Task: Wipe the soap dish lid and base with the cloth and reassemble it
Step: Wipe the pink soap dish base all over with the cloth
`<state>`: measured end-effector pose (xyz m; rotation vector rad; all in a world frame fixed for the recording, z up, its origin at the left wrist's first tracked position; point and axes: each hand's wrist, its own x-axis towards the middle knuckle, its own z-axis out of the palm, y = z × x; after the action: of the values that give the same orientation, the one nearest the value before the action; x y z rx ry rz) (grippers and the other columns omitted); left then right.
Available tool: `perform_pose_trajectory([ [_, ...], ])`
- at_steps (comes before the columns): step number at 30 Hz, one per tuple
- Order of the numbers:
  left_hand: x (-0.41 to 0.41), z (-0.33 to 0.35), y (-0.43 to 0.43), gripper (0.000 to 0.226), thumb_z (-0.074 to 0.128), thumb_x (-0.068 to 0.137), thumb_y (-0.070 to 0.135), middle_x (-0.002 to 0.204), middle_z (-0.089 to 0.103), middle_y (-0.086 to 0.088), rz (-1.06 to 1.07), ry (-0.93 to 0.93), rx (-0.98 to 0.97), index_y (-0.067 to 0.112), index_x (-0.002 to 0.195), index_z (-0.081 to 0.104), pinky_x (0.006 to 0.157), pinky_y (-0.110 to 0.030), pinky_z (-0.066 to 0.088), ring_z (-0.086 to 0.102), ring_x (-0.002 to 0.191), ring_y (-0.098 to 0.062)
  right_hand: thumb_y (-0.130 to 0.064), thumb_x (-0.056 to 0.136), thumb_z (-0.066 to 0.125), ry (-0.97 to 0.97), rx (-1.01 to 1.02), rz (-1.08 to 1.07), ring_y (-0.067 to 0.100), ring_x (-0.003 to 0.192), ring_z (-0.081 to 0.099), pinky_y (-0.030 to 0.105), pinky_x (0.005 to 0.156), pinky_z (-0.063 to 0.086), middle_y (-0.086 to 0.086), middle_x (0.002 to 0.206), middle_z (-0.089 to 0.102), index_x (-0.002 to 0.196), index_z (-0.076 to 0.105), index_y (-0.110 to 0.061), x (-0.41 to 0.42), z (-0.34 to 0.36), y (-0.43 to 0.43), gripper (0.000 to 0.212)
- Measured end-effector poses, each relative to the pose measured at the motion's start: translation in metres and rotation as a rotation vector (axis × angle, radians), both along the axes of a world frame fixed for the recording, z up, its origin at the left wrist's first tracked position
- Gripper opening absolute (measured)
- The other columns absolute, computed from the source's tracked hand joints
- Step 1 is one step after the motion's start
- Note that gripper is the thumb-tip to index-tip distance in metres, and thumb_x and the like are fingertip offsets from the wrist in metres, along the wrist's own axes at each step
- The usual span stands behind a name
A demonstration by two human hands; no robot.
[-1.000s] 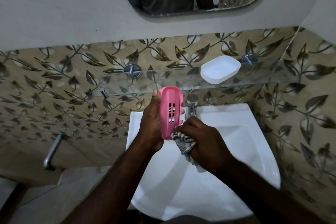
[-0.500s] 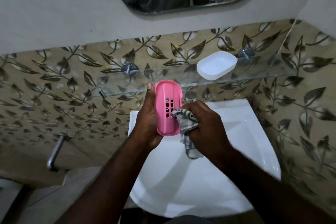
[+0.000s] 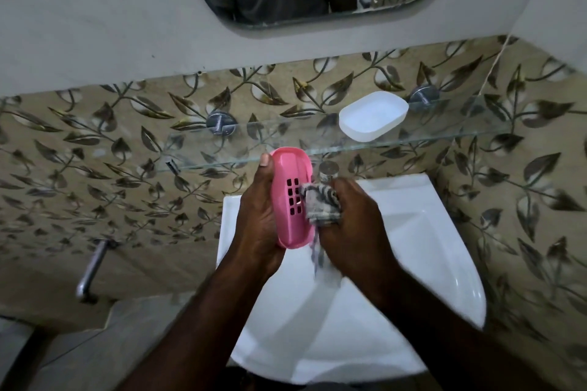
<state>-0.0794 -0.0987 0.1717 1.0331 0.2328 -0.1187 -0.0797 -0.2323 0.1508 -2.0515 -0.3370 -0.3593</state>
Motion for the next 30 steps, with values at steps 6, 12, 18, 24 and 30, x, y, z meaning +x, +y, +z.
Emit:
perform_pose_trajectory([
  [6, -0.01, -0.008, -0.004, 0.081, 0.053, 0.08, 0.068, 0.109, 0.069, -0.019, -0.016, 0.007, 0.043, 0.005, 0.131, 0.054, 0.086, -0.044, 0.055, 0.069, 0.096, -0.028, -0.016, 0.082, 0.064, 0.134, 0.01, 0.05, 0.023, 0.066, 0.058, 0.046, 0.06, 0.051, 0.002, 0.069, 0.06, 0.075, 0.054, -0.012, -0.01, -0.005, -0.006, 0.013],
  [12, -0.013, -0.007, -0.015, 0.087, 0.059, 0.071, 0.067, 0.126, 0.064, -0.023, -0.025, -0.063, 0.015, 0.007, 0.132, 0.053, 0.101, -0.056, 0.046, 0.062, 0.115, -0.039, -0.015, 0.08, 0.064, 0.078, 0.065, -0.068, 0.022, 0.073, 0.063, 0.043, 0.065, 0.054, 0.0, 0.076, 0.064, 0.083, 0.052, -0.016, 0.006, 0.026, -0.004, 0.012],
  [18, -0.011, -0.009, -0.007, 0.092, 0.069, 0.06, 0.067, 0.116, 0.067, -0.022, 0.027, -0.015, 0.014, 0.007, 0.129, 0.057, 0.092, -0.049, 0.053, 0.068, 0.101, -0.034, -0.024, 0.081, 0.057, 0.162, -0.052, 0.055, 0.025, 0.072, 0.062, 0.032, 0.058, 0.043, -0.007, 0.069, 0.061, 0.077, 0.042, -0.026, -0.024, 0.005, -0.006, 0.016],
  [24, -0.017, -0.013, -0.025, 0.072, 0.054, 0.082, 0.064, 0.127, 0.064, -0.02, -0.077, -0.035, 0.045, 0.009, 0.129, 0.059, 0.107, -0.057, 0.04, 0.06, 0.118, -0.037, -0.012, 0.083, 0.063, 0.037, 0.048, -0.13, 0.02, 0.07, 0.06, 0.036, 0.062, 0.05, -0.005, 0.072, 0.06, 0.082, 0.044, -0.02, 0.015, 0.032, -0.006, 0.021],
  [30, -0.011, -0.009, -0.008, 0.098, 0.073, 0.053, 0.071, 0.117, 0.065, -0.025, 0.047, 0.003, 0.035, 0.005, 0.125, 0.06, 0.095, -0.05, 0.051, 0.067, 0.099, -0.035, -0.031, 0.073, 0.044, 0.175, 0.027, 0.064, 0.02, 0.069, 0.065, 0.036, 0.06, 0.052, -0.003, 0.072, 0.065, 0.085, 0.047, -0.024, -0.028, 0.003, -0.003, 0.014],
])
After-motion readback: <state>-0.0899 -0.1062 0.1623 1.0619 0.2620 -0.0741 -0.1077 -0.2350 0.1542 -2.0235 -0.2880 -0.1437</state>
